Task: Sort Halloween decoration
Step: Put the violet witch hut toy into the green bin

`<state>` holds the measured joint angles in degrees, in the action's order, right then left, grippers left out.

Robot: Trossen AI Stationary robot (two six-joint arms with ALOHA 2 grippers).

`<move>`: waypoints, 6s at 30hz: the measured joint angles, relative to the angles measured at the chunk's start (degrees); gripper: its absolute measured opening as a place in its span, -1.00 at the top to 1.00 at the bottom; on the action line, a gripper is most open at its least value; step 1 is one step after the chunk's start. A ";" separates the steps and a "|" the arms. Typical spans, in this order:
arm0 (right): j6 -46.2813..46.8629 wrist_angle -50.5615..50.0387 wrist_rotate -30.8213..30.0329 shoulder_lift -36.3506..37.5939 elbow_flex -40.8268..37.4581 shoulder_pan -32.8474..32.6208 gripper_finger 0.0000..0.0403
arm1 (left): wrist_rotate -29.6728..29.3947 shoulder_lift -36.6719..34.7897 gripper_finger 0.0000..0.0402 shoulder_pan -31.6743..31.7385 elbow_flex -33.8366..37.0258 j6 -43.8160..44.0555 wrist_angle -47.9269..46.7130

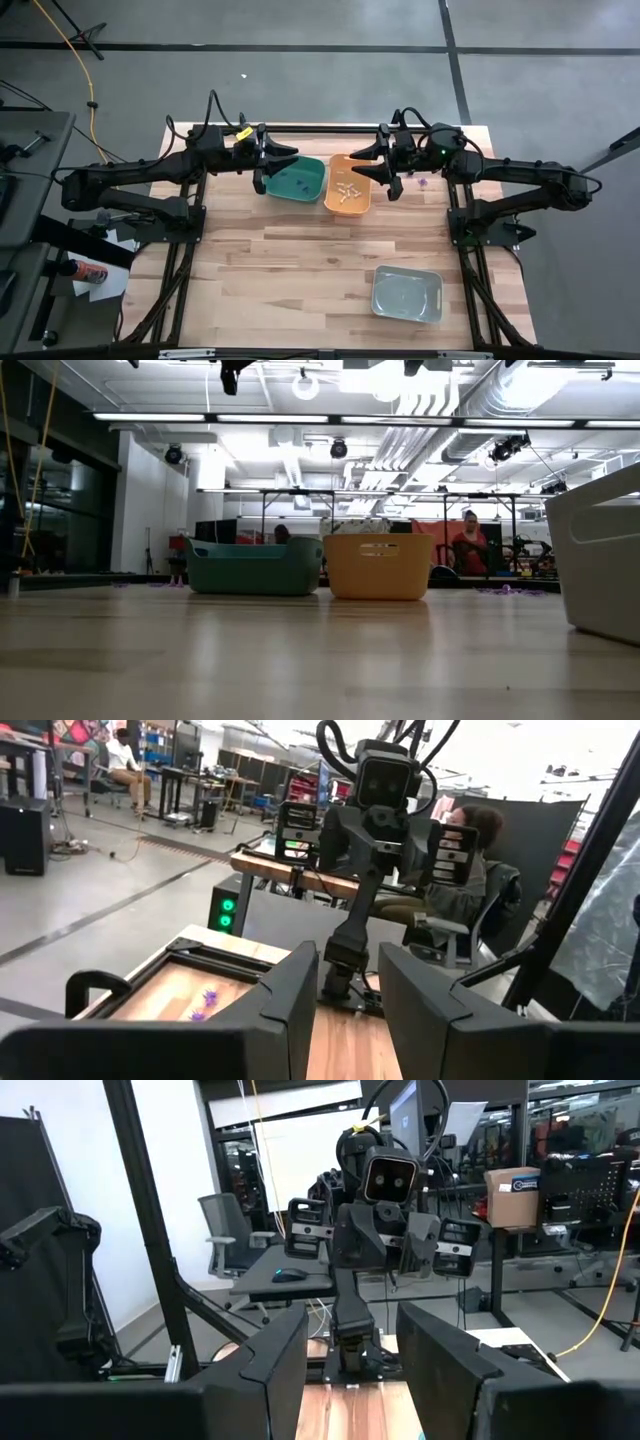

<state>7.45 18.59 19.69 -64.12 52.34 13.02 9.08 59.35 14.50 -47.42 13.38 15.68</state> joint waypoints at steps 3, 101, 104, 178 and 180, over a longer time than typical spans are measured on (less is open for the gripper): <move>0.00 -0.18 -0.01 0.00 0.00 0.00 0.26 | 0.00 0.00 0.52 0.00 0.00 0.99 -0.21; 3.01 -8.06 -13.15 -0.02 0.04 0.07 0.26 | -14.78 49.13 0.52 37.13 -23.02 -6.35 -73.04; 3.01 -8.06 -13.15 -0.02 0.04 0.07 0.26 | -14.56 49.13 0.52 37.11 -22.33 -5.22 -71.01; -1.35 -2.93 -14.14 -0.02 0.00 0.11 0.26 | 16.04 0.80 1.00 12.18 -1.90 8.49 -2.83; -1.38 -2.41 -12.91 -0.02 0.00 0.11 0.26 | 16.06 0.77 1.00 9.01 -1.14 8.51 -0.03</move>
<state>6.07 16.18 6.78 -64.14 52.34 13.13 25.15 60.12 23.51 -48.56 21.89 15.65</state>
